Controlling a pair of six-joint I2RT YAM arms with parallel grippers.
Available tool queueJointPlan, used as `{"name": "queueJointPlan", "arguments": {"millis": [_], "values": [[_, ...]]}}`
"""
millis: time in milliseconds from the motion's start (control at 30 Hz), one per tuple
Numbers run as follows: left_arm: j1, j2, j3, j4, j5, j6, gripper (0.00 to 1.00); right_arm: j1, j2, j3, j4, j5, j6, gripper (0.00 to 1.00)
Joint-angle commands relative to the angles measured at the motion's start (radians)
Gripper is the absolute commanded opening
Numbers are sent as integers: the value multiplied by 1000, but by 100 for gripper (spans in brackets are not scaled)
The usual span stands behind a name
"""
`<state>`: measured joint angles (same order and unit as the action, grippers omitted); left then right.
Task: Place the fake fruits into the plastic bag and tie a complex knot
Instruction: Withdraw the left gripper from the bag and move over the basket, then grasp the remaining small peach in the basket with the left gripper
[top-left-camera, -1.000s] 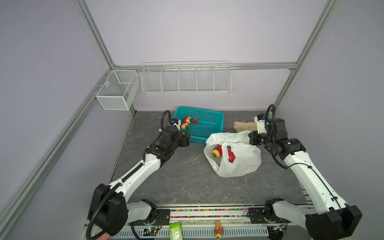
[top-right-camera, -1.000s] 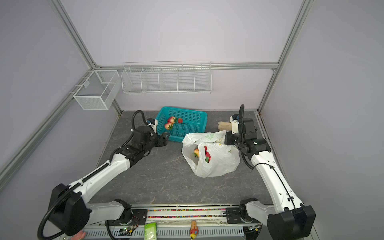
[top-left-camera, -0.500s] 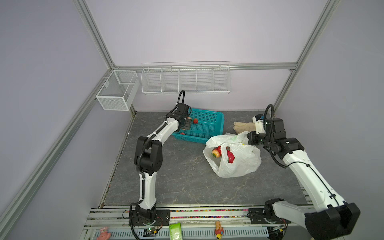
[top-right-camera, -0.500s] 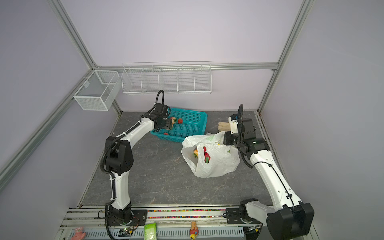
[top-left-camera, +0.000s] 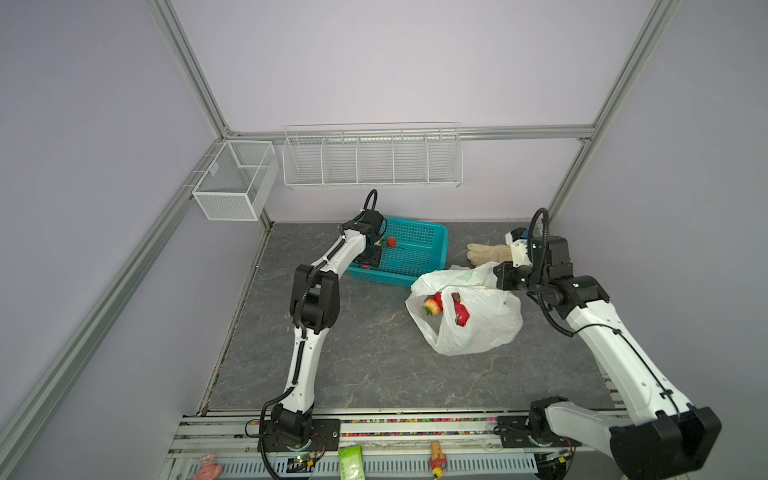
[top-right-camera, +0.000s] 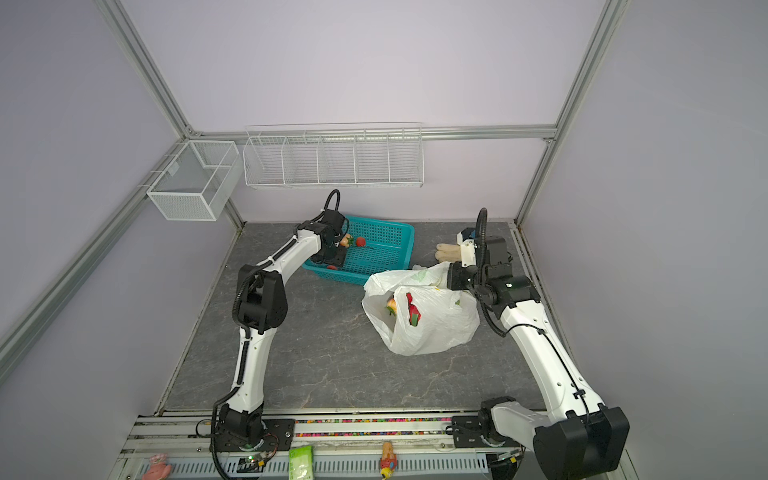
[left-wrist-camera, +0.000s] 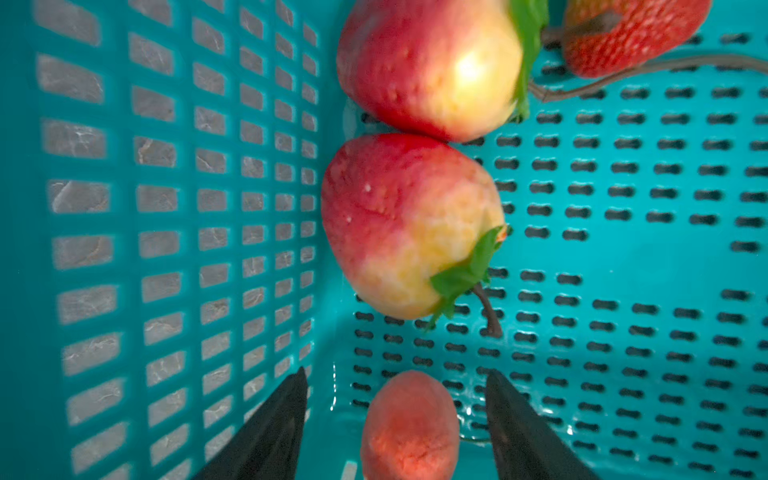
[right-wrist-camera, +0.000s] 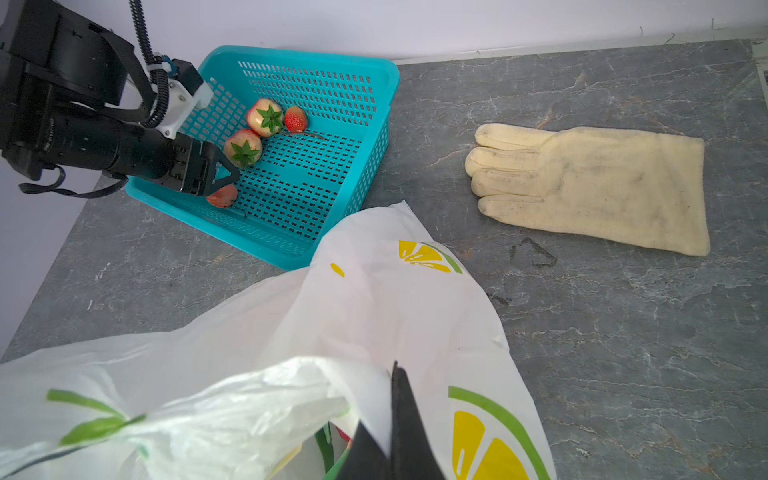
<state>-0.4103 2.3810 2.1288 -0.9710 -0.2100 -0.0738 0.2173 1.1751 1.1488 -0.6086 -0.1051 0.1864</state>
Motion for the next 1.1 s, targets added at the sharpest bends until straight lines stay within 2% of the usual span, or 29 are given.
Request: {"name": "queueJointPlan", "arguments": {"millis": [0,433,500,733,1067], "values": [[5,37,62,-97,-4,-7,68,-4,-19,-3,11,-4,-5,6],[7,111,111,-171,-4,-21,65,-6,-21,0,4,-4,-8,6],[7,116,112,-167,0,-20,61,-5,-22,-1,6,-4,-8,6],[7,95,112,-159,12,-23,39,-5,-18,-9,8,-1,-7,6],[7,-38,36,-77,44,-41,31,-7,-22,-8,6,8,-8,6]]}}
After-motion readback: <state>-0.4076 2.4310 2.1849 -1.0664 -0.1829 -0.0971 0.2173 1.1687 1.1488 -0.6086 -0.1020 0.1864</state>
